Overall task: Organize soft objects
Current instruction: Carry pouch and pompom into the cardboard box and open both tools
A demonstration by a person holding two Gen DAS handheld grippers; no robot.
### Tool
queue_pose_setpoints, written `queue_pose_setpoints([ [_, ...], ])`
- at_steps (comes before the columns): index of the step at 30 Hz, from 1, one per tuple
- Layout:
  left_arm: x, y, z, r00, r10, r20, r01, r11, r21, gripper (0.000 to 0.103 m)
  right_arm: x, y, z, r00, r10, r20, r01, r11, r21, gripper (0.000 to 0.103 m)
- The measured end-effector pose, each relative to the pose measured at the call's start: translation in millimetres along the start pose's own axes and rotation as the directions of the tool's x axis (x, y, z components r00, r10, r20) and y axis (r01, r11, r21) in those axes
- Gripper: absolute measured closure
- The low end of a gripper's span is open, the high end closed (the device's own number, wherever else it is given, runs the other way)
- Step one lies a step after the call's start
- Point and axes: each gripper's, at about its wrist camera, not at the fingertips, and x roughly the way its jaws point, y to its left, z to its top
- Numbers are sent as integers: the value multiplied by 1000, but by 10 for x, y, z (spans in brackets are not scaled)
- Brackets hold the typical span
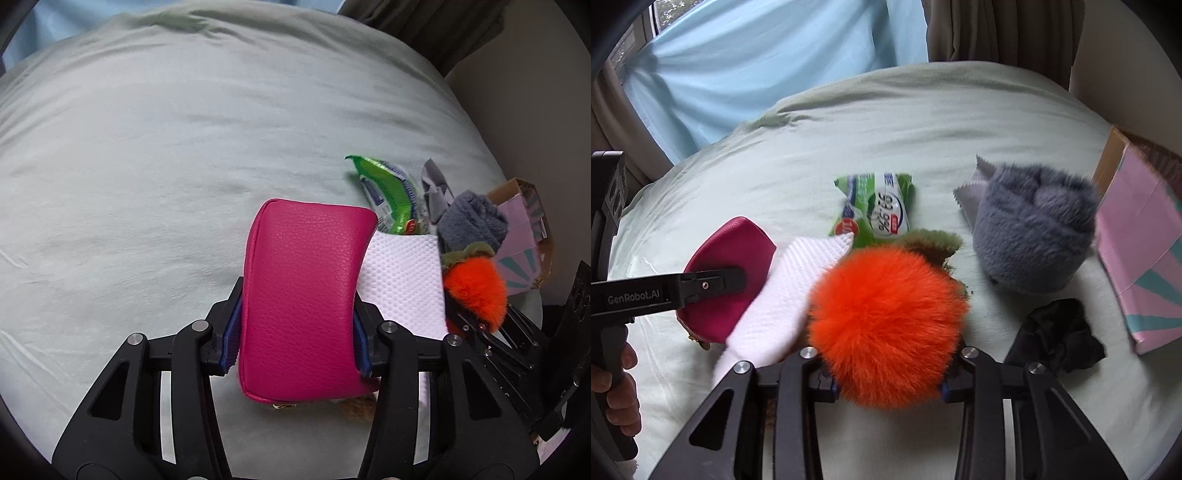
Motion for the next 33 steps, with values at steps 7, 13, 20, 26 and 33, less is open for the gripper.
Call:
queue_pose_setpoints([
  [7,-642,-357,-3,997,48,62,-50,998,38,59,-635,-6,202,998,4,64,-2,1000,-31,69],
  [13,-1290,-806,41,990,73,123,-79,996,47,59,-1445,-103,496,993,23,117,-21,1000,-21,69],
  [20,-1889,-1588,125,978,82,193,-86,996,14,59,-2297,-473,857,982,14,188,-14,1000,1,69],
  [26,-2030,-2392,204,972,72,226,-74,997,2,59,-2768,-1099,1182,973,-9,229,13,1000,-16,69],
  [33,-1611,-3405,371,975,74,212,-68,997,-40,59,-2919,-2064,1459,982,-35,185,44,998,-44,69],
])
